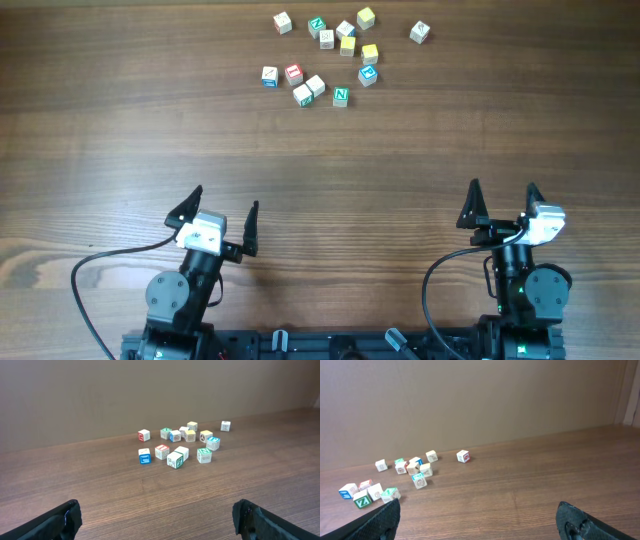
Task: Form a tower
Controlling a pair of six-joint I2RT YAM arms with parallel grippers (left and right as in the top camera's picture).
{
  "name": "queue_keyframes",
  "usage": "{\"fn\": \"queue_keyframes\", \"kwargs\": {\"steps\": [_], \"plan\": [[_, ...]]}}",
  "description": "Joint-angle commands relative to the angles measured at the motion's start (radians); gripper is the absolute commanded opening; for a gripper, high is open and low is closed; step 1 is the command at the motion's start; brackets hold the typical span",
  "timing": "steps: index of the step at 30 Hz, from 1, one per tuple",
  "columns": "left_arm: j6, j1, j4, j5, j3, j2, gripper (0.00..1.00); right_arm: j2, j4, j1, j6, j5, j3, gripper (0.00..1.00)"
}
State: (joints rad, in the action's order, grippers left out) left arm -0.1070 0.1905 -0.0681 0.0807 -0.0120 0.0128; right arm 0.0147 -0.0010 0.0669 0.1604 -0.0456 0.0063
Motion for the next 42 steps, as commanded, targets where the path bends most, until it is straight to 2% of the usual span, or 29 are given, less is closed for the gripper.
{"fn": "queue_keyframes", "kwargs": {"steps": [1,9,12,15,21,24,27,29,38,42], "plan": [[0.011,-0.001,-0.001,0.012,0.006,-0.006,1.00,-0.001,0.002,-0.004,-0.001,-0.015,-0.001,0.99],[0.011,-0.001,0.000,0.013,0.005,-0.006,1.00,-0.001,0.002,-0.004,-0.001,-0.015,-0.001,1.00],[0.042,-0.001,-0.072,0.023,-0.083,-0.002,1.00,-0.001,0.002,-0.004,-0.001,-0.015,-0.001,1.00],[0.041,-0.001,-0.196,0.024,-0.241,0.078,1.00,-0.001,0.002,-0.004,-0.001,-0.015,-0.001,1.00],[0.071,-0.001,-0.438,0.058,-0.870,0.676,1.00,-0.001,0.002,-0.004,-0.001,-0.015,-0.001,1.00],[0.071,-0.001,-0.706,0.061,-1.385,1.163,1.00,-0.001,0.002,-0.004,-0.001,-0.015,-0.001,1.00],[0.071,-0.001,-0.875,0.102,-1.778,1.529,1.00,-0.001,0.002,-0.004,-0.001,-0.015,-0.001,1.00],[0.070,-0.001,-0.823,0.109,-1.859,1.684,1.00,-0.001,0.002,-0.004,-0.001,-0.015,-0.001,1.00],[0.060,-0.006,-0.462,0.098,-1.858,2.152,1.00,-0.001,0.002,-0.004,-0.001,-0.015,-0.001,1.00],[0.060,-0.023,-0.459,-0.049,-1.858,2.262,1.00,-0.001,0.002,-0.004,-0.001,-0.015,-0.001,1.00]]}}
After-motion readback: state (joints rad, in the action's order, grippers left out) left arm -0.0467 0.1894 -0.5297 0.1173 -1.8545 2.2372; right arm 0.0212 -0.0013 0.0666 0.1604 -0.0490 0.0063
